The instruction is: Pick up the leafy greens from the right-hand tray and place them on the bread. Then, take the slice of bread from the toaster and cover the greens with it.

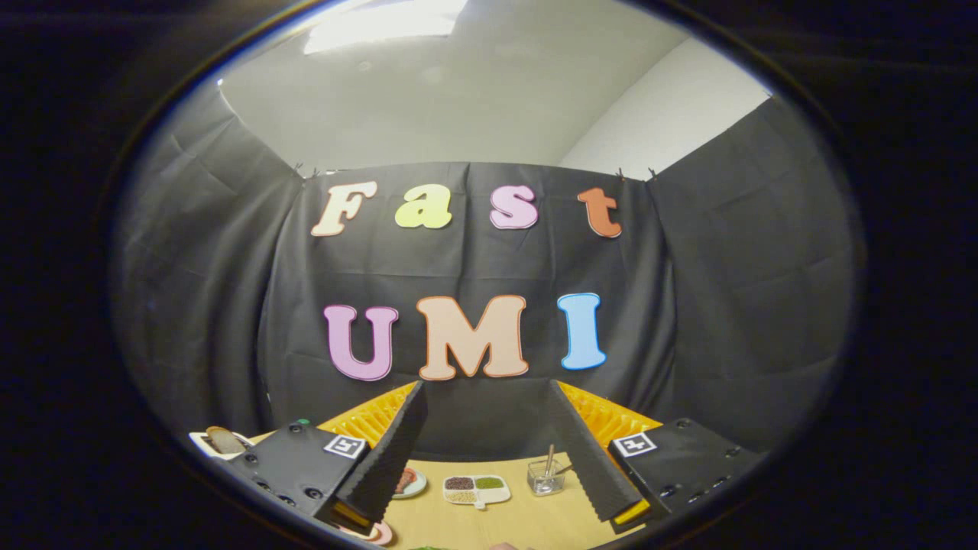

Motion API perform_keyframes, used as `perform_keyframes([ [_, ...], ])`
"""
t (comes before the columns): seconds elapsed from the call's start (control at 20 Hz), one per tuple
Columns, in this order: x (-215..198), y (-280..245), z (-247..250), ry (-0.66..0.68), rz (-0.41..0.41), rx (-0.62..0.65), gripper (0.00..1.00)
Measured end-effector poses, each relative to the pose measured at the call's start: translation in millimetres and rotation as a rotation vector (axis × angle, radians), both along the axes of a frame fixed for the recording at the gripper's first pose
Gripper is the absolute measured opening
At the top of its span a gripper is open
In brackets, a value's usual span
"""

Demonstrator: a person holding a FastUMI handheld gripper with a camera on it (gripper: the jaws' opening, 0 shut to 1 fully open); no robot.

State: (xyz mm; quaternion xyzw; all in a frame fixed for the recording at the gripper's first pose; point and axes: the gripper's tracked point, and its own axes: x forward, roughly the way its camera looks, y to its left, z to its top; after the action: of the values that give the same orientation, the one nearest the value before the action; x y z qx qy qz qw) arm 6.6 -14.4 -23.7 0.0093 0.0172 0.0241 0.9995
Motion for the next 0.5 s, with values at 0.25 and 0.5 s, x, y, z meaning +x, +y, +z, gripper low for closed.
perform_keyframes([
  [0.25,5,1,-14,0.035,0.069,-0.012,1.00],
  [0.5,6,16,-52,0.143,0.230,-0.073,1.00],
])
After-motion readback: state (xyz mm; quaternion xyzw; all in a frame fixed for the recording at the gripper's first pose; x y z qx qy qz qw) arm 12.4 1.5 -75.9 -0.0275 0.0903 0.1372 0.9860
